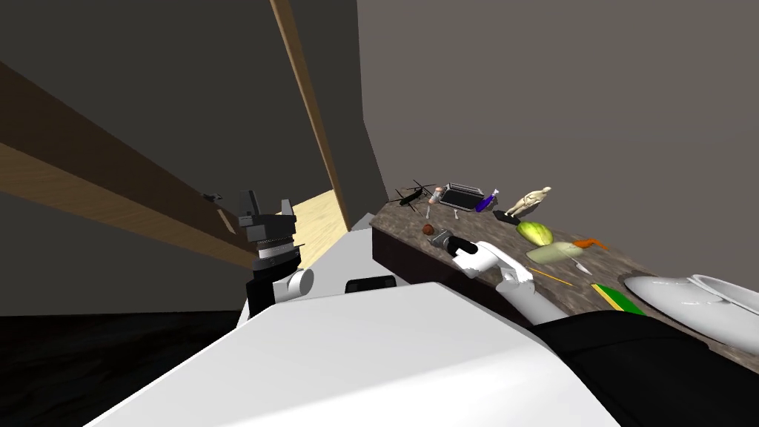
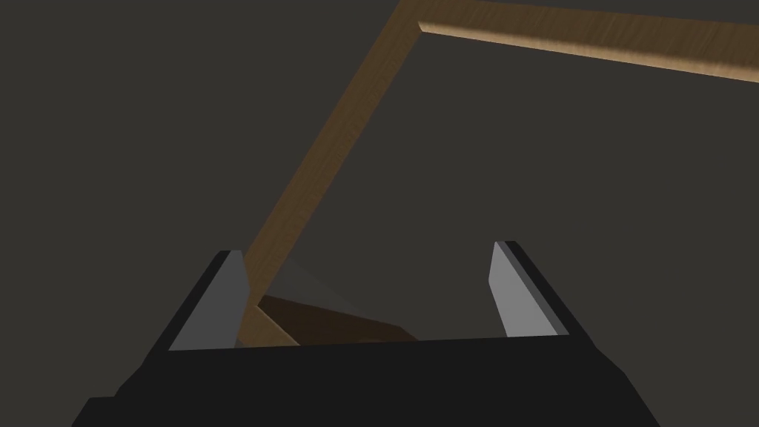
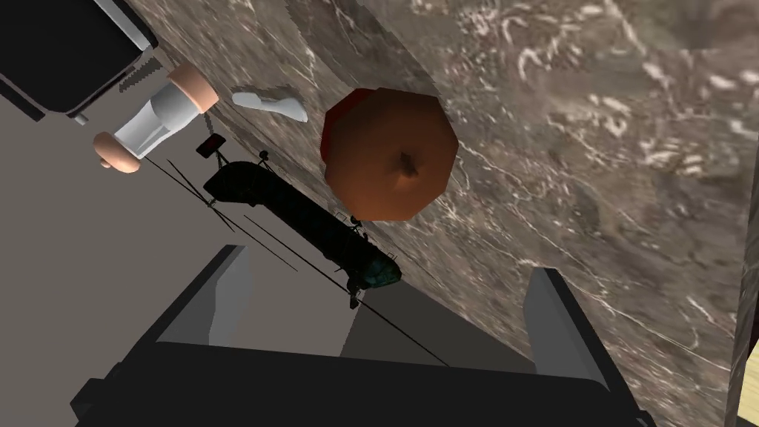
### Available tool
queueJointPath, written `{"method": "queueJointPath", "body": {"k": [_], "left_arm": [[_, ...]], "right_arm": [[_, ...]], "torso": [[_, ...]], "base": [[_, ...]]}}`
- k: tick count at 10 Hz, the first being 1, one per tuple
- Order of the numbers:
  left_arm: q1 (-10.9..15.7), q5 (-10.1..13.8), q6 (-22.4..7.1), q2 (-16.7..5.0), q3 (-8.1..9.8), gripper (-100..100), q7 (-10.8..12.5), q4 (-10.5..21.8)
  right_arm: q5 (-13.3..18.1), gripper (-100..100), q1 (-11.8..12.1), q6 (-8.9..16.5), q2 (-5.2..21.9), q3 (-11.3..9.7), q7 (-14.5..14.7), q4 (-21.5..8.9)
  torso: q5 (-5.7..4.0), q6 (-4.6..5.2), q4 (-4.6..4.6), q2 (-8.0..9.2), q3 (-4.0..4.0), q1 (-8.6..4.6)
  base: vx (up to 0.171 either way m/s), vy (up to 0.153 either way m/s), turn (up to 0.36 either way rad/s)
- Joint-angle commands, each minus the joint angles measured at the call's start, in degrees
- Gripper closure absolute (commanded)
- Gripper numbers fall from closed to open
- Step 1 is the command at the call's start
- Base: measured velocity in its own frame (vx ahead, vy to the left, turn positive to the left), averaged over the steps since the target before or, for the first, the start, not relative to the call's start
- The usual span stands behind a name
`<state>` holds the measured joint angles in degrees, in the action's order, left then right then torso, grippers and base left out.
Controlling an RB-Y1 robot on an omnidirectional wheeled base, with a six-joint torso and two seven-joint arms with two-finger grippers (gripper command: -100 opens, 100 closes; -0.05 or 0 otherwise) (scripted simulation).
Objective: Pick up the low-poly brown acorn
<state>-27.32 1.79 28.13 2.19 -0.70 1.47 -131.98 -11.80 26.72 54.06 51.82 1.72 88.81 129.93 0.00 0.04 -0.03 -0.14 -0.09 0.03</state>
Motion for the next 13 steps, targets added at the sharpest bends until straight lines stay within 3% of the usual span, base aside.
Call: {"method": "queueJointPath", "body": {"k": [1,4,5,6,7,8,12,13], "left_arm": [[0.0,0.0,0.0,0.0,0.0,0,0.0,0.0],[0.0,0.0,0.0,0.0,0.0,0,0.0,0.0],[0.0,0.0,0.0,0.0,0.0,0,0.0,0.0],[0.0,0.0,0.0,0.0,0.0,0,0.0,0.0],[0.0,0.0,0.0,0.0,0.0,0,0.0,0.0],[0.0,0.0,0.0,0.0,0.0,0,0.0,0.0],[0.0,0.0,0.0,0.0,0.0,0,0.0,0.0],[0.0,0.0,0.0,0.0,0.0,0,0.0,0.0]], "right_arm": [[-0.3,-100,-0.6,2.9,1.3,-0.5,2.9,-0.4],[-0.7,-100,-0.9,6.3,2.3,-0.9,7.7,-0.9],[-1.0,-100,-1.3,8.6,3.2,-1.3,9.3,-1.3],[-1.0,-100,-1.3,8.6,3.2,-1.3,10.6,-1.3],[-1.2,-100,-1.7,10.8,4.1,-1.7,12.5,-1.7],[-1.2,-100,-1.7,10.8,4.1,-1.7,13.4,-1.7],[-1.9,-100,-2.6,16.1,6.1,-2.9,19.7,-2.9],[-1.9,-100,-2.6,16.1,6.1,-2.9,20.5,-2.9]], "torso": [[0.0,0.0,0.0,0.0,0.0,0.0],[0.0,-0.03,-0.01,-0.04,-0.02,0.0],[0.0,0.01,0.0,0.0,0.0,0.01],[0.01,-0.01,0.0,0.01,0.0,0.02],[0.0,0.0,0.01,0.02,0.01,0.0],[0.0,-0.02,0.0,-0.01,0.0,0.0],[0.0,0.0,0.01,0.02,0.01,0.01],[0.0,-0.02,-0.01,-0.04,-0.02,0.0]], "base": [[0.041,0.009,0.098],[0.041,0.005,0.082],[0.036,0.009,0.077],[0.033,0.002,0.059],[0.043,0.003,0.12],[0.036,0.001,0.052],[0.04,0.002,0.091],[0.04,-0.006,0.045]]}}
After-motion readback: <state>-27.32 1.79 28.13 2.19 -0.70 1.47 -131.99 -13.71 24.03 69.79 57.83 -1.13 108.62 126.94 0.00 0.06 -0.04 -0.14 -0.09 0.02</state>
